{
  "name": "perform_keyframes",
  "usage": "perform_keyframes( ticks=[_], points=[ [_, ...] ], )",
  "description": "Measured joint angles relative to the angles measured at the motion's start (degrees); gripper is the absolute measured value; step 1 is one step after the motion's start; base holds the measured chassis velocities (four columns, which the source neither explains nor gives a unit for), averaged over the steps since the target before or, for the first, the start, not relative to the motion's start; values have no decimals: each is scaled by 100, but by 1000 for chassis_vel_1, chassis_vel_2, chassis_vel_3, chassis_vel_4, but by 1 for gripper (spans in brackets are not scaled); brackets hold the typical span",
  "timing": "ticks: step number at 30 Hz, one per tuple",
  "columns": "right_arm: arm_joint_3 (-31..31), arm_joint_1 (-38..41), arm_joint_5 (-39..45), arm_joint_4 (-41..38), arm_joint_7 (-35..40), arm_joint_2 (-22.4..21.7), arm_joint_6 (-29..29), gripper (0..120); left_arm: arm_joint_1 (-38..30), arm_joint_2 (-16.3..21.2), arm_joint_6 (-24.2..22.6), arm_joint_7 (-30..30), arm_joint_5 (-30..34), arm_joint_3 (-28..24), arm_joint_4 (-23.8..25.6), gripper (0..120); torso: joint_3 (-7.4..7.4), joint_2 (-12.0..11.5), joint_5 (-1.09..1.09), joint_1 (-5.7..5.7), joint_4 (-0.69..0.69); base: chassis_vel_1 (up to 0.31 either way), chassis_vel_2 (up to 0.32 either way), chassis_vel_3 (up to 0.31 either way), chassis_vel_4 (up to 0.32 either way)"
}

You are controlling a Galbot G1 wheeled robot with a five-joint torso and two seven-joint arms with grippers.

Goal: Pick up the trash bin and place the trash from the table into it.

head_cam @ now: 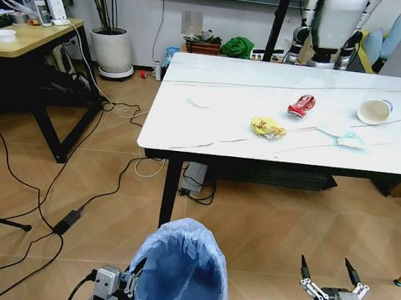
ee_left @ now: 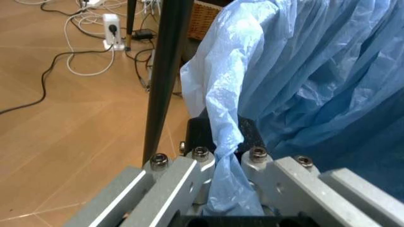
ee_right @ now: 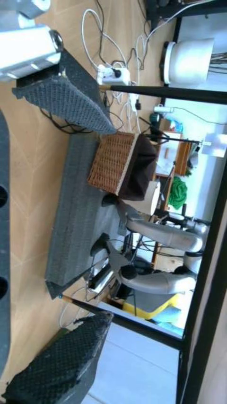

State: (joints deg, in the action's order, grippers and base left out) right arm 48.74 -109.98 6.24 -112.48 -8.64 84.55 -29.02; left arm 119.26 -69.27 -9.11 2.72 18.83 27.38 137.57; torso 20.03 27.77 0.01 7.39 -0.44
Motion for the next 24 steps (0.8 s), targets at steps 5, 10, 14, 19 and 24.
perform_keyframes(
  ticks=[5, 10, 14, 19, 24],
  points=[
    [-14, 29, -17, 71, -2, 31, -8, 100, -19, -28, 0, 4, 1, 6, -9, 0, 65, 111, -1, 46, 0, 0, 0, 0, 0],
    [-18, 51, -22, 102, -3, 54, -11, 100, -18, -36, 0, 5, 1, 2, -26, 0, 122, 200, -1, 78, 0, 0, 0, 0, 0],
    [-25, 70, -29, 109, -4, 66, -12, 100, -9, -41, 0, 6, 4, -2, -27, 0, 191, 313, -1, 123, 0, 0, 0, 0, 0],
    [-63, 98, -55, 132, -4, 120, -12, 100, 23, -39, -5, 7, 7, -2, -19, 0, 284, 466, -1, 183, 0, 0, 0, 0, 0],
    [-71, 107, -65, 148, -4, 132, -13, 100, 23, -38, -7, 6, 16, -4, -20, 0, 333, 554, -1, 221, 0, 0, 0, 0, 0]
  ],
)
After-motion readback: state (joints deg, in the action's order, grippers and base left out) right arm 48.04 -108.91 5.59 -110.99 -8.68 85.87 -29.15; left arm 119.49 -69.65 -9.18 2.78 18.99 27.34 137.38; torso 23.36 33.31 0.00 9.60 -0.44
